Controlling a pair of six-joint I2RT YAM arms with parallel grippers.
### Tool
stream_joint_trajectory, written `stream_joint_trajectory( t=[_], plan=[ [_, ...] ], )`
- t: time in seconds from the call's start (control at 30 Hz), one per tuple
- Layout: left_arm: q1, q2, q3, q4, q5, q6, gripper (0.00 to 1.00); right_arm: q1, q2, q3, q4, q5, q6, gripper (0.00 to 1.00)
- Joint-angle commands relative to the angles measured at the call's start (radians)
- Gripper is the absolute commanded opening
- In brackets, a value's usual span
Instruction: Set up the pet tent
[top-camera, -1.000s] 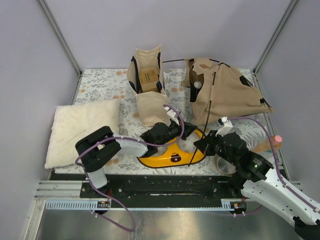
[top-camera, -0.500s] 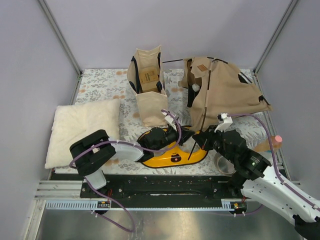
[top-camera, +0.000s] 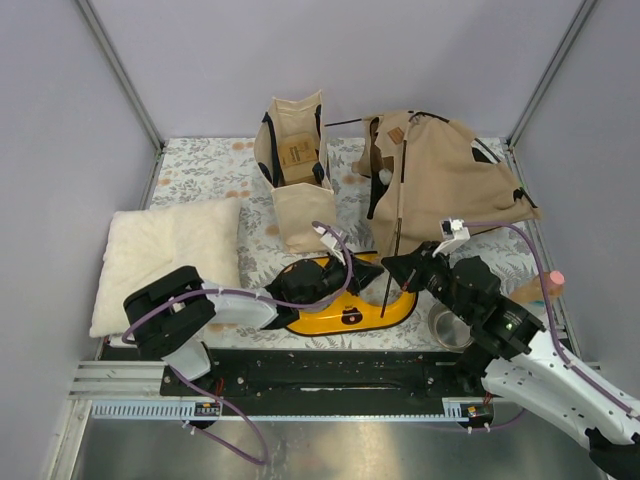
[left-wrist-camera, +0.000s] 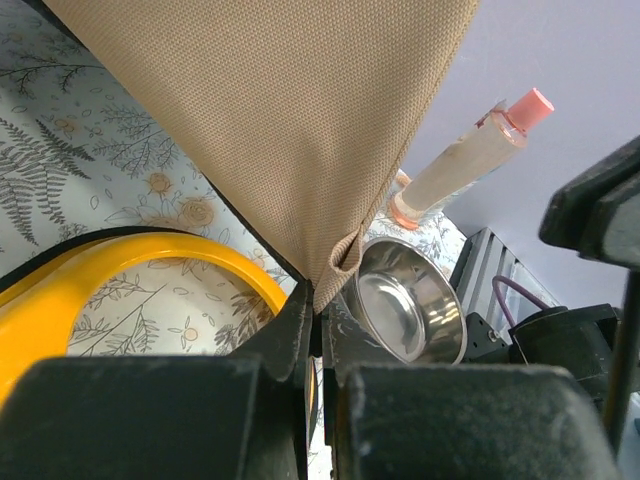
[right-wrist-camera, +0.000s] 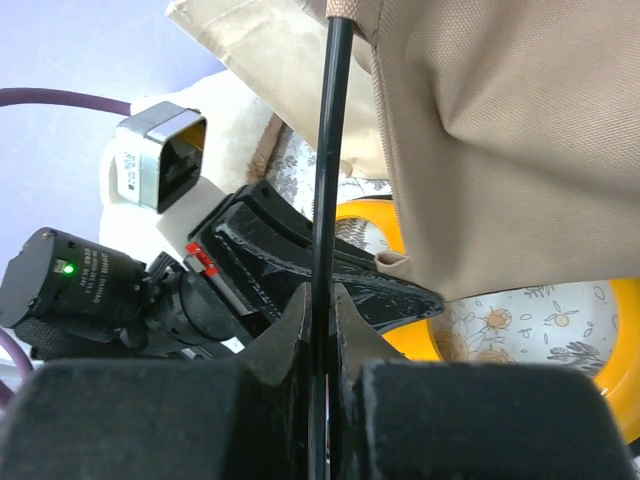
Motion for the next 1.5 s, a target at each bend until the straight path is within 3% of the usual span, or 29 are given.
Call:
stream_joint_trajectory(
  t=[0.0,0.33,0.5,0.73,1.07,1.27,1.47],
  plan=[
    [-0.076,0.002,0.047,-0.296,0.145,0.025,0.0,-0.021,-0.08,0.033,0.254,0.189,0.015,0.0],
    [-0.095,0.019,0.177,-0.381,0.195,-0.091,0.0,-0.021,-0.169,0.009,0.165,0.275,-0.023,0.0],
    [-0.095,0.01,0.206,-0.444,0.207,-0.171,0.0,-0.021,-0.14,-0.017,0.278,0.28,-0.045,0.0],
    [-0.095,0.011,0.278,-0.581,0.207,-0.231,0.0,-0.022,-0.057,-0.068,0.511,0.114,-0.025,0.0],
    [-0.079,-0.087,0.164,-0.681,0.127,-0.438,0.0,-0.021,0.03,-0.097,0.732,0.094,-0.037,0.0],
    [-0.076,-0.113,0.068,-0.608,0.162,-0.57,0.0,-0.021,0.082,-0.079,0.8,0.117,-0.069,0.0],
    [-0.076,-0.128,0.043,-0.608,0.184,-0.596,0.0,-0.021,0.151,-0.07,0.875,0.131,-0.079,0.0]
  ],
)
